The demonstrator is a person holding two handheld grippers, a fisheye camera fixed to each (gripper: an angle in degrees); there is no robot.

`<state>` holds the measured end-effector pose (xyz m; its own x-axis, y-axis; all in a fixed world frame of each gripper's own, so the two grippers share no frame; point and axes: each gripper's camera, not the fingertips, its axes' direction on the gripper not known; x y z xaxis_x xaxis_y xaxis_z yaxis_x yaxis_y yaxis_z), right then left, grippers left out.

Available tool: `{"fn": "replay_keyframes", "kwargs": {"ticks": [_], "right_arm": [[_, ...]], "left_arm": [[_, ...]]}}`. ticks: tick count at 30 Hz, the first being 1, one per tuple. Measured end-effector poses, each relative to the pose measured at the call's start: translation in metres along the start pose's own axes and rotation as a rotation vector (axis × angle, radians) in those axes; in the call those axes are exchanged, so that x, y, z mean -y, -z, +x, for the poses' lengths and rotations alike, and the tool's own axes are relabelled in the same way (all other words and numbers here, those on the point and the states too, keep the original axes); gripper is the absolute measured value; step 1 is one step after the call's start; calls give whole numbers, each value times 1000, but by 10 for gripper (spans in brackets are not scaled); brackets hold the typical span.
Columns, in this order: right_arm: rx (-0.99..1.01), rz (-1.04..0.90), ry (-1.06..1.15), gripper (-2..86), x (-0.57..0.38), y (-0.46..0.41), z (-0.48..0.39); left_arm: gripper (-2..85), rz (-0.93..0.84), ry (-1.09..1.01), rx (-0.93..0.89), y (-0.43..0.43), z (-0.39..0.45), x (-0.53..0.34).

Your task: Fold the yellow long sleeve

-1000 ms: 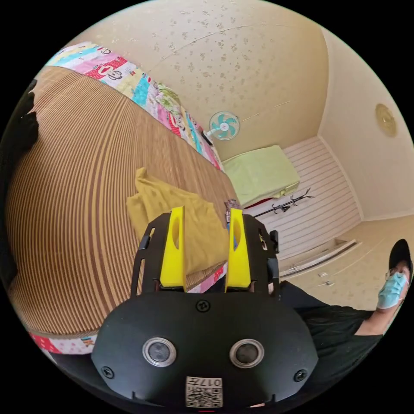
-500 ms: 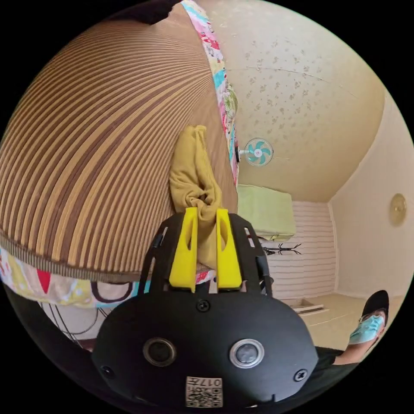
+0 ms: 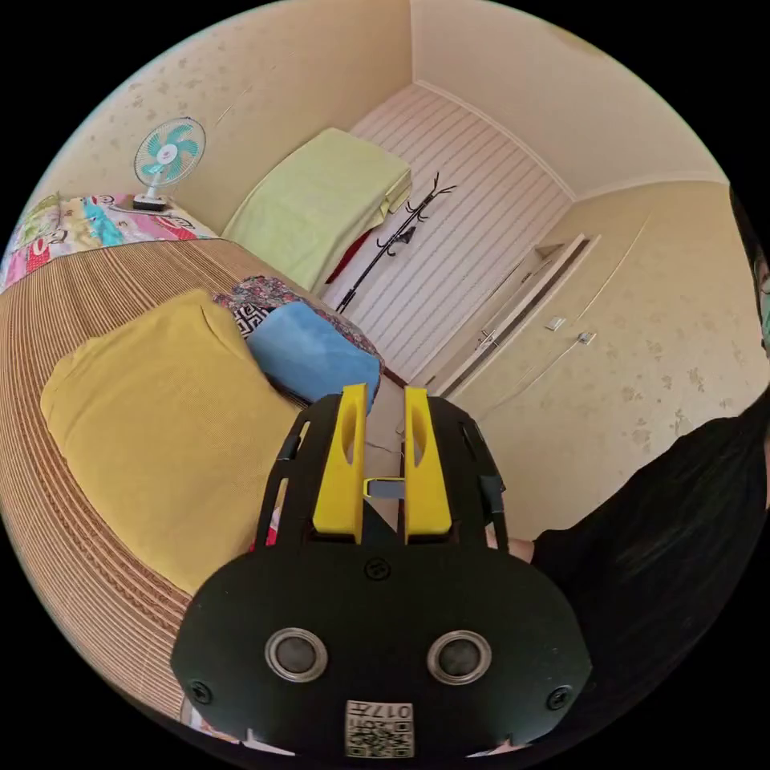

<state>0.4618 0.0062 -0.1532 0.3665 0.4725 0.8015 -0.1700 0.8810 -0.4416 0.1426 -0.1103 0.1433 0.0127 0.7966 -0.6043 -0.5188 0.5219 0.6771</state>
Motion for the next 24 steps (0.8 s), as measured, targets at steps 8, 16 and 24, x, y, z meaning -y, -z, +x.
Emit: {"fn": "replay_keyframes", "kwargs": {"ticks": [8,16,24], "right_arm": [[355,-103,-92,127,11,0,58],[670,-177,-302,190,29,-33,86],[1079,-208,-342,183,21,-69,54]], "left_arm": [[178,193,565,421,71,-57,-93],[65,3,791,25,10,-96,-137],[56,1,472,54,110,31,-151]]}}
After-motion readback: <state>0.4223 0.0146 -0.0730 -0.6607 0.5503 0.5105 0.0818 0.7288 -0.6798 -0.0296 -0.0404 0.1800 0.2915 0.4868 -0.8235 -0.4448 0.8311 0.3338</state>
